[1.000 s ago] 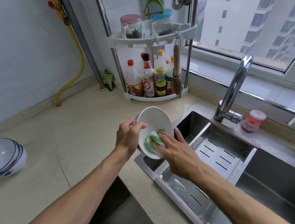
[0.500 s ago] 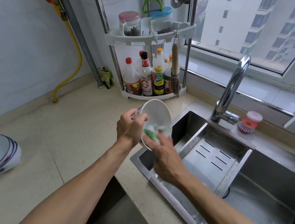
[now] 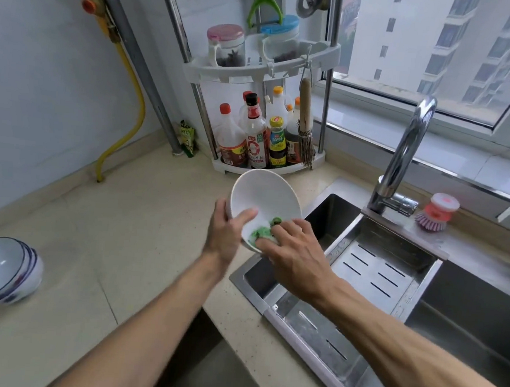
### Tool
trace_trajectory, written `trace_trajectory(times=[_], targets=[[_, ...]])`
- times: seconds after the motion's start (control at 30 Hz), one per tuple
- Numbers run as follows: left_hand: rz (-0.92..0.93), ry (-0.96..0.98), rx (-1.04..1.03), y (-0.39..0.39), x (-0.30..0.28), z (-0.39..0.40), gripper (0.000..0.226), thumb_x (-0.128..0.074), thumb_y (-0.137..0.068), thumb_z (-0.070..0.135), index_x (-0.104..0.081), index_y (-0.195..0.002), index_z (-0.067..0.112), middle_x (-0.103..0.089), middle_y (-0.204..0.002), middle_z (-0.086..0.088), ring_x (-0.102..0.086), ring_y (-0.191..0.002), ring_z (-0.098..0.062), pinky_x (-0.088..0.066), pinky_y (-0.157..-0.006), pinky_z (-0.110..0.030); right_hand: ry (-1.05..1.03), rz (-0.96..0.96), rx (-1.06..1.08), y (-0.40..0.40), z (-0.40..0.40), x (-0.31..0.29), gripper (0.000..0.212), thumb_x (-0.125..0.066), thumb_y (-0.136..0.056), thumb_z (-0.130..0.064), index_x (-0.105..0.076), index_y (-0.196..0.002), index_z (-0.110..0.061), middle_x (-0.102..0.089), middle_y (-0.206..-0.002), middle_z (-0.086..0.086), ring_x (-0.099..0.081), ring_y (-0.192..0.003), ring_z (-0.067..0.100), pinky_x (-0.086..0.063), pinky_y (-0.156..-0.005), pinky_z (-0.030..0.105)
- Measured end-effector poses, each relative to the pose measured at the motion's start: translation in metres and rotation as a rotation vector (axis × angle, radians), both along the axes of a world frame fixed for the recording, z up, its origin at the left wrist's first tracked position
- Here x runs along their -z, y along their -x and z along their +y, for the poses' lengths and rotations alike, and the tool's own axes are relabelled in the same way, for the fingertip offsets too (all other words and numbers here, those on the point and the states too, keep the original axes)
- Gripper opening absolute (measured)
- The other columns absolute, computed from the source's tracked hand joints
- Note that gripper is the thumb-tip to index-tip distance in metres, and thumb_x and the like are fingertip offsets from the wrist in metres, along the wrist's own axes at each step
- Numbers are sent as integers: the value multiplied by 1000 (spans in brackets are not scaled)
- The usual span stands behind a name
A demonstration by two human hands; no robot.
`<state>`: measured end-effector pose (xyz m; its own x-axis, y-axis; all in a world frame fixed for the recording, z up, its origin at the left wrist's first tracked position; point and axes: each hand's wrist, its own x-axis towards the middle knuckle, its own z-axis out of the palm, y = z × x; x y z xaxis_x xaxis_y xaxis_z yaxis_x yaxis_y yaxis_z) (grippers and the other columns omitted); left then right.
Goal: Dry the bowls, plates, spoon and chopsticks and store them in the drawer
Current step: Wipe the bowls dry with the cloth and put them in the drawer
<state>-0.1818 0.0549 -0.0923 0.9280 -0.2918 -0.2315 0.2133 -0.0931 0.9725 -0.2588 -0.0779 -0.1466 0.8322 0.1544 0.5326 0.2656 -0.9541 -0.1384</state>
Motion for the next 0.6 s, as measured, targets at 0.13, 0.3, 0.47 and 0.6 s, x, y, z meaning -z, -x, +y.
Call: trace_trajectory(times=[0.13,0.3,0.47,0.6], targets=[[-85,115,-299,19,8,-20,42,-61,-79,24,-56,-120,18,-63,-109,-5,-64,-97,-23,-55,-66,-28,-340,4,113,-10,41,-8,24,-81,-58,-6,-73,-78,-17,-64,-72,4,-58,-67,25,-51,-63,36],[-143,-23,-245,6,6,-1,34,-56,-65,28,-65,-92,10,-62,-88,-6,-61,-77,-20,-46,-49,-19,-167,218,-16,2,20,14,58,-77,-78,-7,-63,-132,-24,-63,-135,8,-52,-134,28,-22,-117,62],[-170,-83,-356,3,2,-3,39,-56,-62,33,-65,-93,10,-61,-81,0,-57,-68,-14,-39,-42,-14,-284,403,23,-8,29,0,74,-59,-84,4,-44,-149,-26,-28,-163,5,-4,-154,20,17,-119,44],[-121,-148,-329,-8,-1,5,30,-57,-63,36,-66,-82,16,-66,-78,-3,-63,-68,-20,-44,-50,-22,-459,472,-107,-9,49,-10,81,-48,-76,13,-47,-146,-29,-40,-154,1,-21,-149,17,20,-115,43]])
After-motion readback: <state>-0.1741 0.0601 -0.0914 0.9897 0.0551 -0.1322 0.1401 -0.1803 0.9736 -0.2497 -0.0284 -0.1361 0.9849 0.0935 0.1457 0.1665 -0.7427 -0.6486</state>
